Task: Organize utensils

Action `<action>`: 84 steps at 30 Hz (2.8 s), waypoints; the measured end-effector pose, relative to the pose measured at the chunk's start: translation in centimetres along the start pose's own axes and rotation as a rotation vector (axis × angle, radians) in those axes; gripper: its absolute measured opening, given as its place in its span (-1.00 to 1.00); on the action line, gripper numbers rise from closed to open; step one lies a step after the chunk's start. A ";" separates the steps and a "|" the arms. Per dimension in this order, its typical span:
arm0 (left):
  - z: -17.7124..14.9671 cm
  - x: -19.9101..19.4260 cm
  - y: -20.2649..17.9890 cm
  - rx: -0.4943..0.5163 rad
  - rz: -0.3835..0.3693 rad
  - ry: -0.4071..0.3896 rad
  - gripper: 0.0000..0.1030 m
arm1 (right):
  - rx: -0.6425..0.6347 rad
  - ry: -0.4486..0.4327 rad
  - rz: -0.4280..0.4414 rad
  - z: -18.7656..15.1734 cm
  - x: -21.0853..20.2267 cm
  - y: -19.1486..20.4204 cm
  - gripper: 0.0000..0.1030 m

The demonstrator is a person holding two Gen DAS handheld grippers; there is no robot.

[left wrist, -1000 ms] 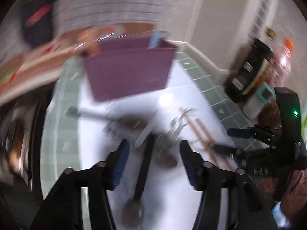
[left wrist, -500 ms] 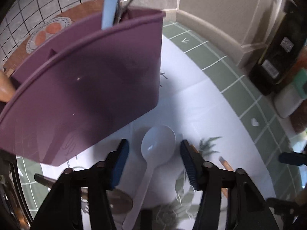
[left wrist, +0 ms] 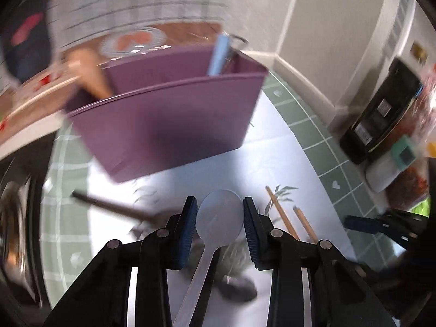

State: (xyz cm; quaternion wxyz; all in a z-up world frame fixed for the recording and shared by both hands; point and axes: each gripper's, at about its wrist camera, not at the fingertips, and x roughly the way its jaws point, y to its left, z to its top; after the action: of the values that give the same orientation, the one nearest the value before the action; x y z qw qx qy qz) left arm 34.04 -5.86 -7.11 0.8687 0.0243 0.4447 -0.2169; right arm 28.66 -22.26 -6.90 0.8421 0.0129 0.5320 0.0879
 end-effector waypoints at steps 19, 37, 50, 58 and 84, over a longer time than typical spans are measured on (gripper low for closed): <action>-7.5 -12.0 3.5 -0.188 0.002 -0.190 -0.32 | -0.069 -0.085 0.026 0.0 -3.3 3.6 -0.89; -5.3 -21.3 1.1 -0.187 -0.059 -0.417 -0.32 | -0.120 -0.324 0.085 1.8 -13.7 6.7 -0.89; 10.9 -27.4 0.3 -0.073 -0.202 -0.695 -0.31 | -0.207 -0.715 -0.025 15.6 -27.0 9.2 -0.89; 15.7 -20.8 4.6 -0.153 -0.186 -0.699 -0.31 | -0.157 -0.720 -0.045 20.4 -22.2 8.6 -0.89; 13.1 -0.9 10.3 -0.222 -0.040 -0.608 -0.25 | -0.081 -0.457 0.002 22.2 -3.0 6.0 -0.88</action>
State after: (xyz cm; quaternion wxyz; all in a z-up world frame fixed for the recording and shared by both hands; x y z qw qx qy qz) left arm 47.69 0.70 -0.01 0.9546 -0.1452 0.1862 -0.1814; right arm 46.56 -15.28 6.16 0.9405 -0.0008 0.3234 0.1045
